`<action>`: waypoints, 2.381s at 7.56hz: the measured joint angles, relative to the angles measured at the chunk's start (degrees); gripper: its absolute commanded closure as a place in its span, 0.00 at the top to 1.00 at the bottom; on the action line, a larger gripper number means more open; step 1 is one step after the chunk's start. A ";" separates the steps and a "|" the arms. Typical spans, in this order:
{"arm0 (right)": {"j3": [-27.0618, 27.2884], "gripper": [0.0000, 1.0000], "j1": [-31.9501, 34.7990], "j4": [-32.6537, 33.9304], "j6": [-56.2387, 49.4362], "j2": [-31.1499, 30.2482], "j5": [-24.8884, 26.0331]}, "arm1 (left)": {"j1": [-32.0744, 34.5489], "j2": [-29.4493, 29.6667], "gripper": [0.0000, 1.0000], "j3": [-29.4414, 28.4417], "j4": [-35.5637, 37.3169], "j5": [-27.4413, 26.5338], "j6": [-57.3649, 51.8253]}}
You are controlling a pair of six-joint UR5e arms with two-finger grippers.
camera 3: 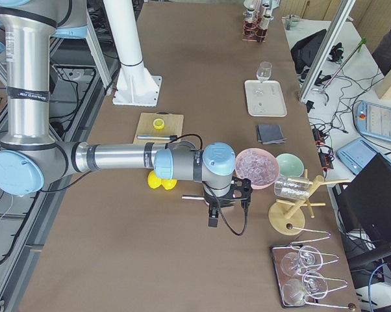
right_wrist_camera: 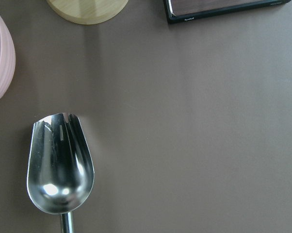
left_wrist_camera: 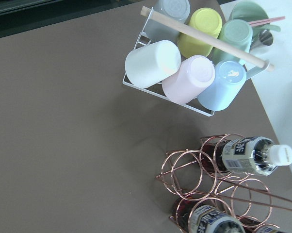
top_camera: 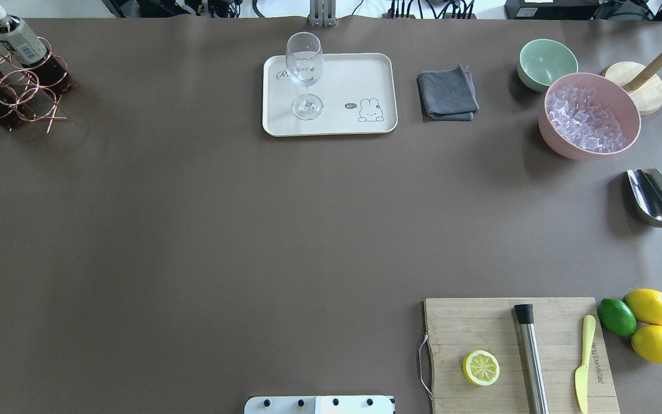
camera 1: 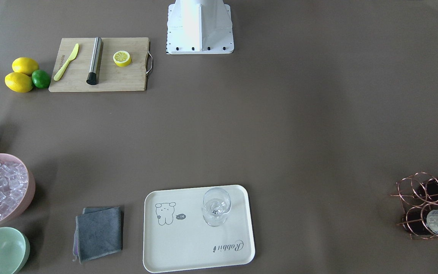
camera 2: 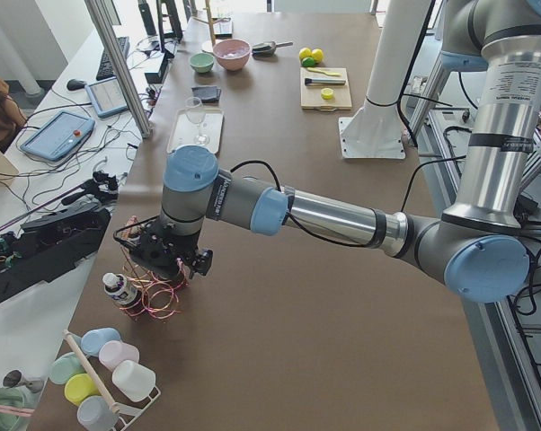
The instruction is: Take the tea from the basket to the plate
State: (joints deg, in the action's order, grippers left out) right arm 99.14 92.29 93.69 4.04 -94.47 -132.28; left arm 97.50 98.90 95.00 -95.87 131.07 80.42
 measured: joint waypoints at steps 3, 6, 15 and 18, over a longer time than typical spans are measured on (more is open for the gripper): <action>0.00 1.00 0.07 0.00 -0.04 -0.19 0.00 | -0.21 4.36 0.98 -4.03 -5.48 -0.03 10.73; 0.00 1.00 0.08 0.00 0.00 -0.34 0.00 | -0.24 6.21 0.98 -6.27 -5.95 -0.03 12.45; 0.09 1.00 0.17 0.00 -0.08 -0.04 -0.07 | -5.00 10.56 0.98 -10.85 -6.48 -0.34 15.14; 0.39 1.00 0.25 0.00 -0.09 0.13 -0.09 | -5.92 15.69 0.98 -16.36 -6.55 -0.54 17.29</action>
State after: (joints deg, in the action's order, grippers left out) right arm 99.53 92.54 93.69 3.95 -94.34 -132.36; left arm 91.58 114.59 78.63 -102.41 130.54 97.71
